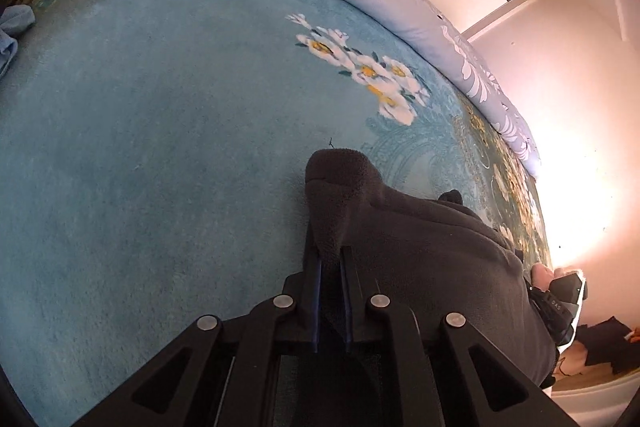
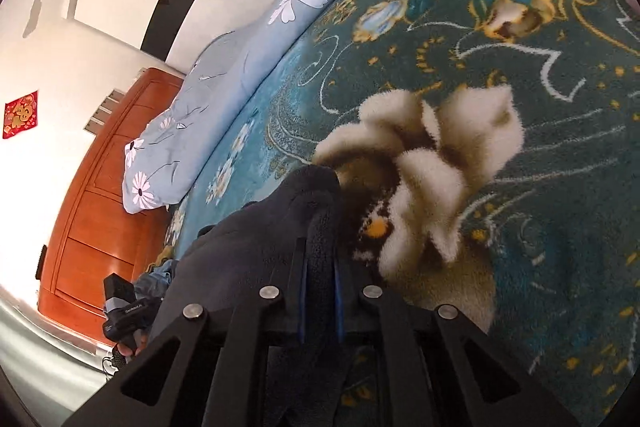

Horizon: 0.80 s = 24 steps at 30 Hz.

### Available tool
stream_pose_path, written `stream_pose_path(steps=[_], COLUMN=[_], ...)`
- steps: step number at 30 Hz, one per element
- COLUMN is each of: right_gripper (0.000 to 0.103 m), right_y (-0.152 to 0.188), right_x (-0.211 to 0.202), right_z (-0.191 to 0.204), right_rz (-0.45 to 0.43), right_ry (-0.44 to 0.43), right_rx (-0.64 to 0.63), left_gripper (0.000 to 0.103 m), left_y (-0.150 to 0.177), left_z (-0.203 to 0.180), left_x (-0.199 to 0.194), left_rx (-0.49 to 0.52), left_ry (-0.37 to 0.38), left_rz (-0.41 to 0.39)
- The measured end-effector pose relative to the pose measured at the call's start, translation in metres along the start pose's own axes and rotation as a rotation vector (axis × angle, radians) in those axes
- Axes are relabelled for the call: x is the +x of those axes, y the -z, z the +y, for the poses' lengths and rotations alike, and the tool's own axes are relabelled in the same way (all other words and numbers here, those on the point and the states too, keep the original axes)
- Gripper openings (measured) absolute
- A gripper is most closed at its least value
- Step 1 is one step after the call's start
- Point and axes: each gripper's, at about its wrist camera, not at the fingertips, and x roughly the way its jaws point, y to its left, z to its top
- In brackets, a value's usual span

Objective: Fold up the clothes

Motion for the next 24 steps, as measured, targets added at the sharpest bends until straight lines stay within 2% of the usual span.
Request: stream_pose_path(steps=[2, 4, 5, 6, 7, 8, 9, 10, 12, 13, 15, 17, 19, 22, 24], right_gripper=[0.011, 0.017, 0.027, 0.037, 0.041, 0.048, 0.053, 0.056, 0.074, 0.078, 0.079, 0.079, 0.080, 0.080, 0.095], right_y=[-0.001, -0.001, 0.001, 0.003, 0.008, 0.014, 0.020, 0.029, 0.052, 0.064, 0.085, 0.100, 0.107, 0.109, 0.108], right_x=[-0.001, -0.008, -0.015, -0.023, -0.034, -0.046, -0.058, -0.072, -0.092, -0.096, -0.096, -0.090, -0.082, -0.064, -0.050], right_z=[0.007, 0.018, 0.022, 0.026, 0.027, 0.026, 0.026, 0.023, 0.013, 0.008, -0.001, -0.003, 0.003, 0.023, 0.040], right_rz=[0.008, 0.004, -0.004, -0.014, -0.031, -0.051, -0.072, -0.091, -0.103, -0.088, -0.040, -0.007, 0.006, 0.041, 0.053], right_ry=[0.033, 0.075, 0.089, 0.099, 0.095, 0.084, 0.073, 0.057, -0.001, -0.048, -0.153, -0.201, -0.187, -0.169, -0.132], right_rx=[-0.016, -0.046, -0.056, -0.064, -0.061, -0.054, -0.047, -0.035, 0.021, 0.059, 0.137, 0.175, 0.161, 0.106, 0.048], left_gripper=[0.012, 0.014, 0.019, 0.033, 0.049, 0.055, 0.065, 0.070, 0.071, 0.072, 0.074, 0.075, 0.077, 0.082, 0.088], left_y=[-0.001, 0.002, 0.005, 0.008, 0.013, 0.020, 0.029, 0.037, 0.052, 0.059, 0.072, 0.078, 0.083, 0.083, 0.082], left_z=[-0.003, -0.009, -0.010, -0.012, -0.012, -0.011, -0.007, -0.004, 0.004, 0.008, 0.016, 0.016, 0.012, 0.003, -0.003], left_x=[-0.002, -0.011, -0.016, -0.022, -0.029, -0.038, -0.045, -0.053, -0.061, -0.062, -0.063, -0.056, -0.051, -0.056, -0.053], left_rx=[-0.001, 0.009, 0.007, 0.006, 0.005, 0.005, -0.001, -0.008, -0.032, -0.049, -0.082, -0.095, -0.088, -0.039, -0.017], left_ry=[0.004, 0.022, 0.030, 0.037, 0.036, 0.034, 0.040, 0.047, 0.072, 0.089, 0.124, 0.110, 0.104, 0.132, 0.146], left_rz=[0.009, -0.013, -0.024, -0.035, -0.044, -0.051, -0.052, -0.053, -0.039, -0.026, 0.002, 0.024, 0.036, 0.006, 0.022])
